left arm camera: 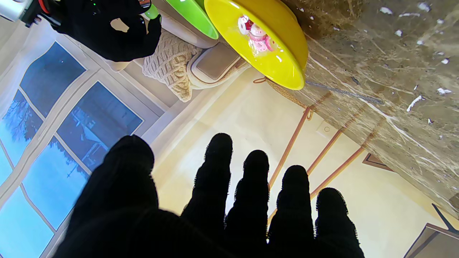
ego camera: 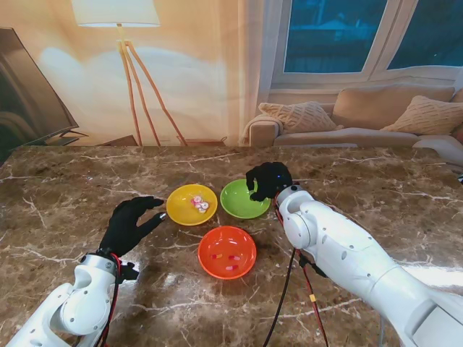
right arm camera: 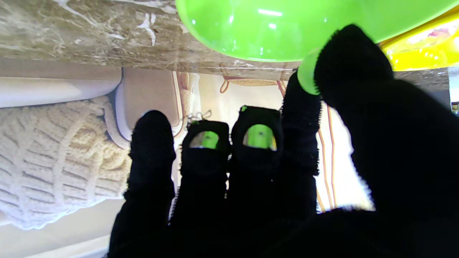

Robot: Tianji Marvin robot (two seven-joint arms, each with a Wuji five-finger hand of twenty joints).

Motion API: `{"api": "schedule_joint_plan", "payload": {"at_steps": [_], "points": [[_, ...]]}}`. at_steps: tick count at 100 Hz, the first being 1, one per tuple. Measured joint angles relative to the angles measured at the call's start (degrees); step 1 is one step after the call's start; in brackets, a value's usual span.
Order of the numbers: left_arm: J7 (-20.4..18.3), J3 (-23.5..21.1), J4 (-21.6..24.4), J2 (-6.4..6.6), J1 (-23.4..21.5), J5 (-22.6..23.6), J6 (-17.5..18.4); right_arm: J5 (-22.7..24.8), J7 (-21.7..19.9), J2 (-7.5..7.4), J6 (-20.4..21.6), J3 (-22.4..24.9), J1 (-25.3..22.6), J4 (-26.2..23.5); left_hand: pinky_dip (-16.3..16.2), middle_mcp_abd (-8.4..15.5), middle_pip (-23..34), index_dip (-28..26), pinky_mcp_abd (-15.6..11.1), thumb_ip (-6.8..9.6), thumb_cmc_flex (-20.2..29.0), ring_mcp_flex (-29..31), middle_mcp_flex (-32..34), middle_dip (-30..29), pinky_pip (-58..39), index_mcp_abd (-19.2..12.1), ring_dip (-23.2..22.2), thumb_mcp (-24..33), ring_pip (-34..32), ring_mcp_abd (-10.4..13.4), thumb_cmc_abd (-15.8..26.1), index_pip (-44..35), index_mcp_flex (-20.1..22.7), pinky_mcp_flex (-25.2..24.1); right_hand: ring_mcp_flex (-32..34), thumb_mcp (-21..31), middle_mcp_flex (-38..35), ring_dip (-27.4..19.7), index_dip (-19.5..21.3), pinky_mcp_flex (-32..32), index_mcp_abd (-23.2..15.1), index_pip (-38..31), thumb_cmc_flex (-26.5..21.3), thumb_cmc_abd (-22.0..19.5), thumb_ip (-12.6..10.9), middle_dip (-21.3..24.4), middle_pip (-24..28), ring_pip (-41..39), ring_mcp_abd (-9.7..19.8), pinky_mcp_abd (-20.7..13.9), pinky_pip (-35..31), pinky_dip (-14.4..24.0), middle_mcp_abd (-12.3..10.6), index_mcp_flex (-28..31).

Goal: Portion candies into small dishes

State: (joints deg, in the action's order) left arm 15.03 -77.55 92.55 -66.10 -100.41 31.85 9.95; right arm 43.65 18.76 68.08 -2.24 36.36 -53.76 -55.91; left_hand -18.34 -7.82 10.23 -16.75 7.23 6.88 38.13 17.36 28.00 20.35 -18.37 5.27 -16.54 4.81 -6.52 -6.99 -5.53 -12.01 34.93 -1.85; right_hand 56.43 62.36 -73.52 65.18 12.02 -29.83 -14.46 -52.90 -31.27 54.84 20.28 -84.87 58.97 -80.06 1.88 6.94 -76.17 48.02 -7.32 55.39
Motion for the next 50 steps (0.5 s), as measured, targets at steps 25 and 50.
{"api": "schedule_joint_plan", "payload": {"at_steps": [25,50], "points": [[-0.07,-0.07,0.03,0.0,0.0,0.01,-0.18,-0.82,-0.19,0.58,-0.14,-0.46,0.56,1.49,0.0,0.0,0.0,0.0,0.0,0.0,0.0,0.0,0.0,0.0,0.42,0.0,0.0,0.0,0.0,0.0,0.0,0.0,-0.08,0.0,0.0,1.38,0.88,-0.02,-7.94,-0.02,2.78,5.98,-0.74,-0.91,-0.53,1.17,-1.79,0.73,0.06,-0.04,0.17,-0.17,-0.37,-0.53],[-0.27,-0.09,0.04,0.02,-0.01,-0.02,-0.21,0.57,-1.46,-0.15,-0.01,1.01,-0.32,-0.02,-0.01,0.0,0.0,0.0,0.0,0.0,0.0,0.0,0.0,0.0,0.45,0.0,0.0,0.0,0.0,0.0,0.0,0.0,-0.08,0.0,-0.68,3.45,2.93,-0.02,-0.9,0.55,4.27,17.77,0.96,-0.91,-6.45,2.08,-2.56,2.03,0.2,-0.06,1.45,-0.83,-1.04,-0.36]]}}
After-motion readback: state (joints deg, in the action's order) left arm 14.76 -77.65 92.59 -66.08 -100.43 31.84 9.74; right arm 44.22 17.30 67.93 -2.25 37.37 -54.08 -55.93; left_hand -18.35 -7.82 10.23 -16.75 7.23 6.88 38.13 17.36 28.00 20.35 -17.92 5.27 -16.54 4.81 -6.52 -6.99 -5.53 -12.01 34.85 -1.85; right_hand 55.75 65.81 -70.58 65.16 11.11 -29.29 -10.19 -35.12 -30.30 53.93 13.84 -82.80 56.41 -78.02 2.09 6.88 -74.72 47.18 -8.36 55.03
